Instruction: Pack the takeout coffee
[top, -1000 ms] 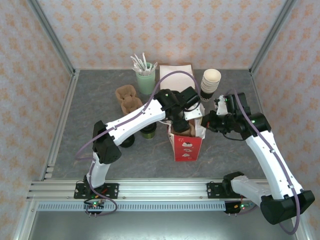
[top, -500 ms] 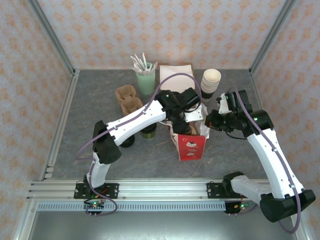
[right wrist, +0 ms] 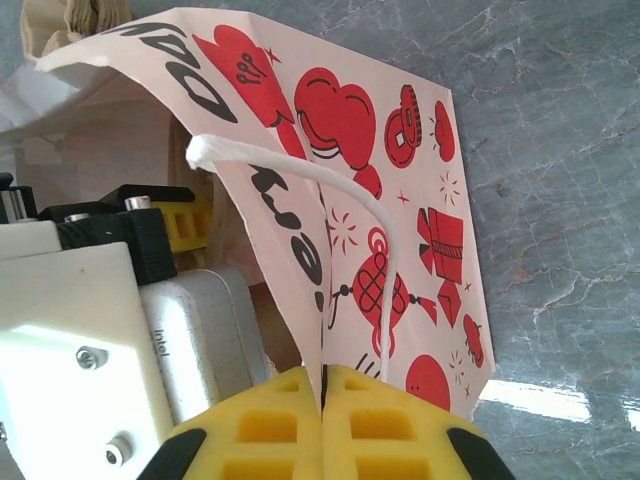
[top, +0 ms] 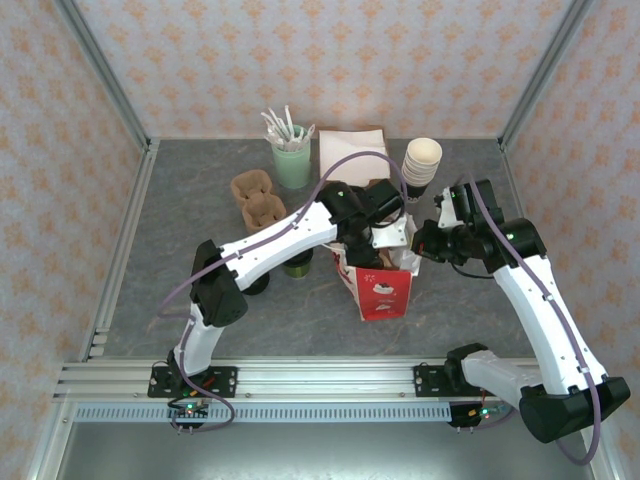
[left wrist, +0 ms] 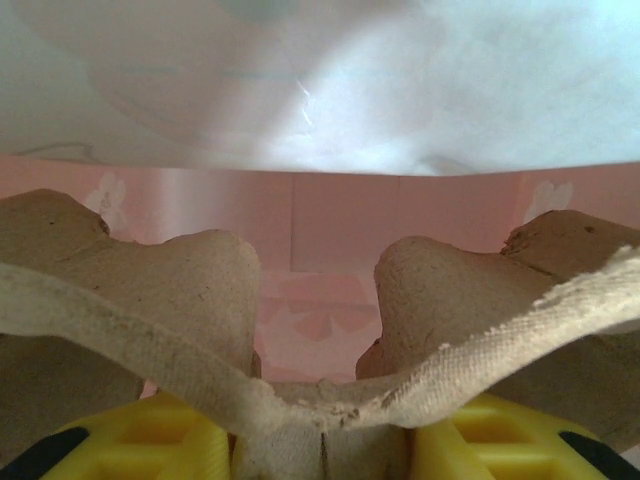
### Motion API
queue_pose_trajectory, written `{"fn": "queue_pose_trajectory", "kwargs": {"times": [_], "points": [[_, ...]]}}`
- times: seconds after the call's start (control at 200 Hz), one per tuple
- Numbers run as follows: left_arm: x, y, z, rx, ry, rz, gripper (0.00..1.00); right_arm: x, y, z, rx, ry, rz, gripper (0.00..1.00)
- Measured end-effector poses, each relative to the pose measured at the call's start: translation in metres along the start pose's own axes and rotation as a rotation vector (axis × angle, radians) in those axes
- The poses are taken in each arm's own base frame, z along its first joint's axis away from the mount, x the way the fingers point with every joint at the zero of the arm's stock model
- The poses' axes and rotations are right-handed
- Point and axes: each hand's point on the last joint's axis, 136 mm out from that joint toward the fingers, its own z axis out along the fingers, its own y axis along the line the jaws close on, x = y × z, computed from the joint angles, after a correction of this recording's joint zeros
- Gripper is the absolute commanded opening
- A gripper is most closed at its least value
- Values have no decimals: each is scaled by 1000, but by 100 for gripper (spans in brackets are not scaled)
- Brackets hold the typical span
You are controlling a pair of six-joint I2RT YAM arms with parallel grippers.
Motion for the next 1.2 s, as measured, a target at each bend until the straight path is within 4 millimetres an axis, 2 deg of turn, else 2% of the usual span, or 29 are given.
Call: {"fn": "queue_pose_trajectory", "kwargs": {"times": [0.706,1.201], "points": [[-3,-1,22,36,72,-59,41,0,-10,6,47,0,13,0],[1,-1,16,25,136,-176,42,-4,-6,8,31,-23,-3,0]]}}
